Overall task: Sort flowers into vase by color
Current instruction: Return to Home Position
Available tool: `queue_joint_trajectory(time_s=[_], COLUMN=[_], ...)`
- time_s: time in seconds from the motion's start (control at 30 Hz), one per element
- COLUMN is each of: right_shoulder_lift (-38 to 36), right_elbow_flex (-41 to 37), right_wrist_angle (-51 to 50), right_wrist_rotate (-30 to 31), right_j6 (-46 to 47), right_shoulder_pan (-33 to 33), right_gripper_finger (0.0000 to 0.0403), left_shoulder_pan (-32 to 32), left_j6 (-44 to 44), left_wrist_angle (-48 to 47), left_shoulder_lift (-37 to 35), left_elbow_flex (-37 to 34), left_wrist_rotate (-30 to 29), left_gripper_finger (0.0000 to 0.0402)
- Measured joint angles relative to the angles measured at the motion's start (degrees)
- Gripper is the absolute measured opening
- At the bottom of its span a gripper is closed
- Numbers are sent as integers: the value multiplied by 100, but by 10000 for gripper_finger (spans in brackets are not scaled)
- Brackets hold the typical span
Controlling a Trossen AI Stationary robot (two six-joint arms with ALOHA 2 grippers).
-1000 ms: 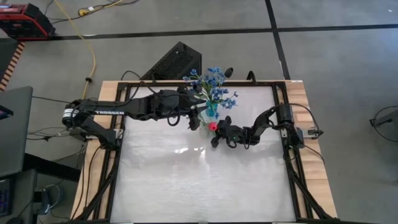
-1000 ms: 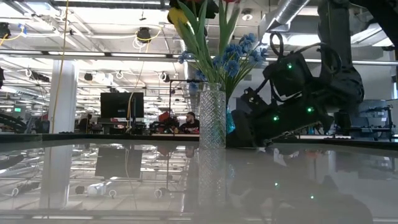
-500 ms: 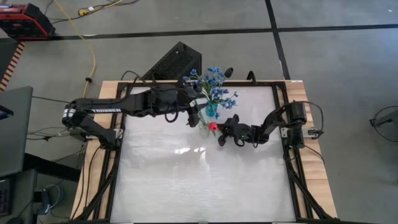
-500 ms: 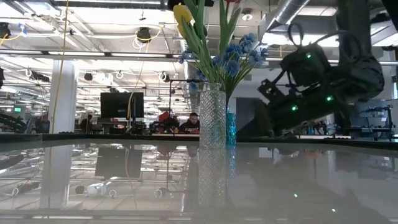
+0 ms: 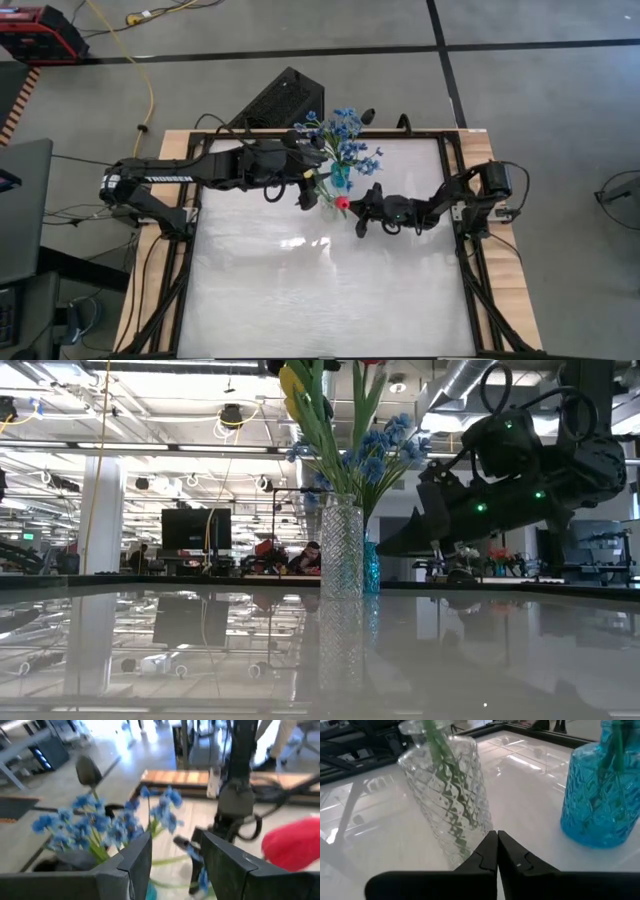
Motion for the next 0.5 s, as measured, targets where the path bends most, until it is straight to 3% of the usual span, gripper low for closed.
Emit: queue_joint_trajectory(time_s=[0.23,0.5], right_shoulder_lift=[-38,-36], right_elbow_flex=[0,2], right_wrist_angle=[-29,-292], right_wrist_rotate=[-35,-38], right_j6=[3,5], right_shoulder_pan=[34,148], right_gripper_finger=[37,39], left_shoulder_pan=[-22,-67], left_j6=[171,448], left_wrist_angle=[262,434], left_shoulder_lift=[143,361], left_elbow_flex=[-12,-7], left_wrist_rotate=[-9,44], left_gripper_finger=[153,20])
